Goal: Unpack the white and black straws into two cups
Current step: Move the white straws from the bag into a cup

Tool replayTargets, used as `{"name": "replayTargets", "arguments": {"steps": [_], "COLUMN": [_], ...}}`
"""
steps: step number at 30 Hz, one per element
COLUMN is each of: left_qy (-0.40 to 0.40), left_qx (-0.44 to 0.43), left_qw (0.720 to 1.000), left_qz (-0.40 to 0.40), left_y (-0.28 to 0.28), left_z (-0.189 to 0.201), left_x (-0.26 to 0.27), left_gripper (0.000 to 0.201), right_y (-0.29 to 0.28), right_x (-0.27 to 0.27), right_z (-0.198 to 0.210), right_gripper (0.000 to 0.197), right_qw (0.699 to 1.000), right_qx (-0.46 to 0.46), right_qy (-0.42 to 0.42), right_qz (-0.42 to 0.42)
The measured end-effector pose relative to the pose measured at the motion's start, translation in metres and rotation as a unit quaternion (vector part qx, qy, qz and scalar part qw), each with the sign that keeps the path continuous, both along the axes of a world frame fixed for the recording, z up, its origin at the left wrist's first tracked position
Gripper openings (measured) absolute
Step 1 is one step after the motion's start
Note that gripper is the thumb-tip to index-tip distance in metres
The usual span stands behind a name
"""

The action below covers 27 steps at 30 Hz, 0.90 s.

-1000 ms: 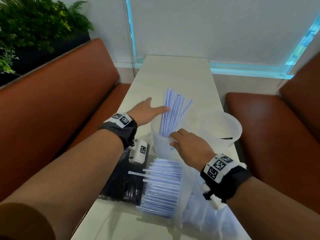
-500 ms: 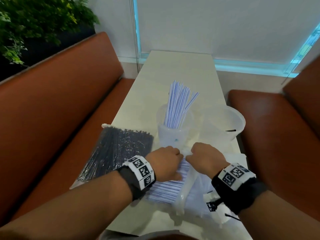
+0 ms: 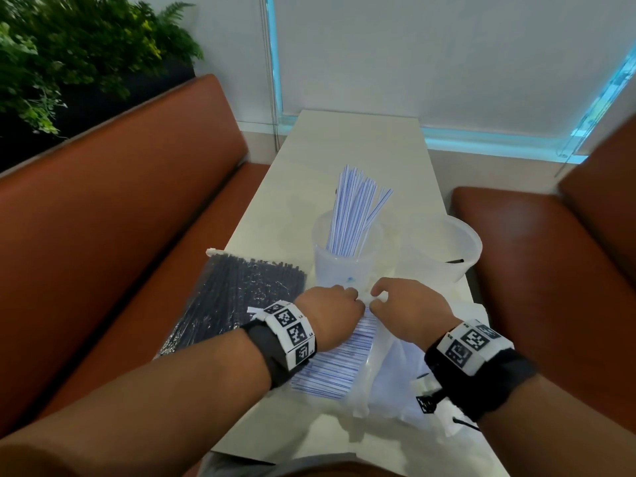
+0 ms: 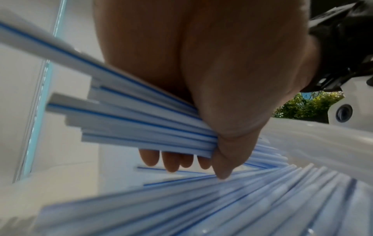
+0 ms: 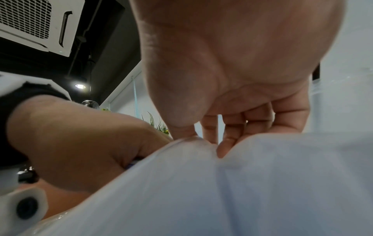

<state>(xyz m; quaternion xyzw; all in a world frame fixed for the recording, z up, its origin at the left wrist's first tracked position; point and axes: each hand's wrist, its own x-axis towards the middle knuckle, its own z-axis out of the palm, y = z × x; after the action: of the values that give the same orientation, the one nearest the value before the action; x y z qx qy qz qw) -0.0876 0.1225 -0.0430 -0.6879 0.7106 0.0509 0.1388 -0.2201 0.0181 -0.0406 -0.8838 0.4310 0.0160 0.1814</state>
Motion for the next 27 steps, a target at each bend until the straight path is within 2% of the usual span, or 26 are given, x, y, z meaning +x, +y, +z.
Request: {"name": "replayTargets", "arguments": {"steps": [4,9,17,19,21,22,24,25,26,27], "left_qy": [-0.042,-0.063,-0.041,-0.038,-0.028,-0.021,-0.002,0.015,0.036,0.055], "left_qx": [-0.004,-0.007,-0.036,-0.052,-0.08,-0.093,-0.123,-0.14,-0.154,-0.164], "left_qw": [0.999,0.998,0.998,0.997,0.995,0.994,0.991,0.989,0.986,0.984], "left_qz": [-0.008,-0.02,0.026,0.039,0.047,0.05,0.054,0.055,0.053,0.049], "left_y": [0.009,0.02,0.053,0.06,0.064,0.065,0.064,0.062,0.058,0.054], "left_z": [0.009,0.013,0.009,0.007,0.005,0.004,0.004,0.006,0.008,0.01], "left_x": [0.014,0.04,0.116,0.129,0.137,0.139,0.137,0.133,0.126,0.119], "left_gripper": [0.022,0.031,0.023,0.022,0.02,0.021,0.024,0.026,0.027,0.028], "right_y": [-0.004,-0.008,-0.011,-0.009,-0.005,-0.002,0.007,0.011,0.015,0.017], "right_x": [0.002,-0.001,-0.006,-0.005,-0.003,-0.003,0.001,0.004,0.007,0.01], "right_z": [-0.005,-0.014,-0.023,-0.021,-0.015,-0.009,0.006,0.013,0.018,0.021], "right_gripper": [0.029,0.027,0.021,0.033,0.053,0.058,0.059,0.058,0.057,0.055], "right_qw": [1.0,1.0,0.998,0.998,0.99,0.974,0.909,0.878,0.86,0.856], "right_qx": [0.0,-0.006,0.044,0.042,0.029,0.03,0.071,0.097,0.12,0.142], "right_qy": [-0.005,-0.019,-0.039,-0.053,-0.134,-0.218,-0.405,-0.462,-0.49,-0.493], "right_qz": [-0.007,-0.001,-0.018,-0.012,-0.027,-0.045,-0.076,-0.077,-0.071,-0.059]}}
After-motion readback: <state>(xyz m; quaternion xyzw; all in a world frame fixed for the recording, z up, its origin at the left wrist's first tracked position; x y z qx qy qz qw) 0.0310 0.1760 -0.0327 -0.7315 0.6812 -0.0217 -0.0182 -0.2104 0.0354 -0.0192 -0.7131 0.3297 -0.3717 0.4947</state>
